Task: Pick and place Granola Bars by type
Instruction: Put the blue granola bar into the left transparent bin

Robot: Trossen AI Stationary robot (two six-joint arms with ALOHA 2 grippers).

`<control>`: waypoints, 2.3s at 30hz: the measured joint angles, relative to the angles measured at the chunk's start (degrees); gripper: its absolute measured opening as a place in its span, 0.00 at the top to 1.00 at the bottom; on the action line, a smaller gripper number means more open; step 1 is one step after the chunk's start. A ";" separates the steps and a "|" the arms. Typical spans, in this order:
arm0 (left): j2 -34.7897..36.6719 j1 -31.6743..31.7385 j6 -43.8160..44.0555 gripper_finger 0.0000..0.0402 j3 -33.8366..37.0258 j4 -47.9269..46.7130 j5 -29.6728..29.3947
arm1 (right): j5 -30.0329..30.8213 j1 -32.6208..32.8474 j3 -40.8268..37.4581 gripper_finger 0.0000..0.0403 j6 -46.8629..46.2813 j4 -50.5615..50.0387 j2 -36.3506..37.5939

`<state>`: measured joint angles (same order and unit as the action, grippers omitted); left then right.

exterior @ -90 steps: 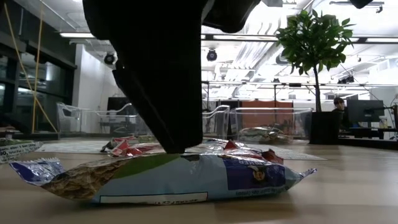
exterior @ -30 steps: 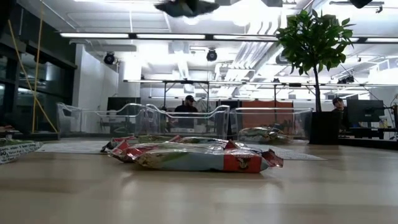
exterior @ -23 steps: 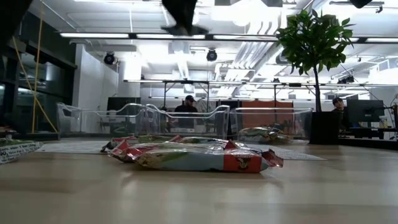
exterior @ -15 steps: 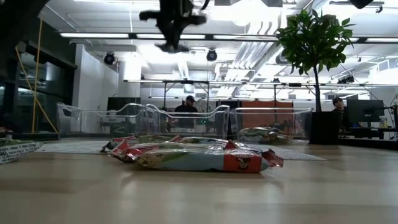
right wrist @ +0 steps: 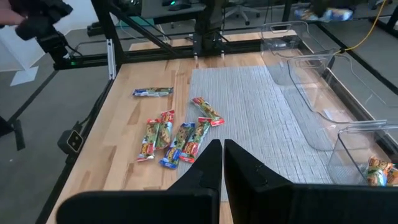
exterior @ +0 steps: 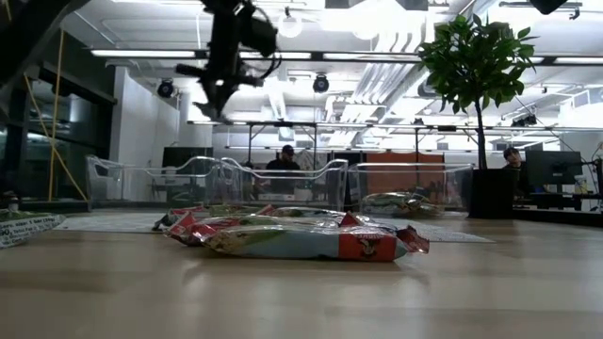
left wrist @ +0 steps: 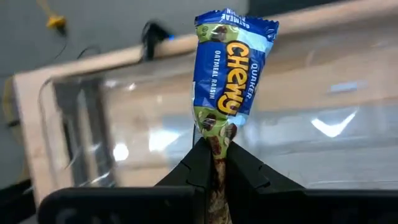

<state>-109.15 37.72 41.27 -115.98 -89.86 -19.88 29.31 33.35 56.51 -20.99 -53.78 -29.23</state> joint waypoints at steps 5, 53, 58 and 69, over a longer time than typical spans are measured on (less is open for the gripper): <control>5.58 0.12 2.64 0.94 13.25 -0.08 0.44 | 0.71 0.01 0.00 1.00 0.00 0.00 0.00; 25.60 -6.94 4.06 0.54 36.70 16.94 9.64 | 0.64 0.01 0.00 1.00 0.18 -0.02 0.00; 26.88 -20.03 2.13 0.54 36.63 26.62 14.61 | 0.53 -0.01 0.00 1.00 0.57 -0.28 0.00; 13.25 -47.74 -21.30 0.54 36.63 44.23 11.07 | 0.22 -0.01 0.00 1.00 1.98 -0.39 0.00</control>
<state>-95.91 -10.02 19.97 -79.35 -45.63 -8.81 29.53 33.34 56.51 -19.01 -54.17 -29.23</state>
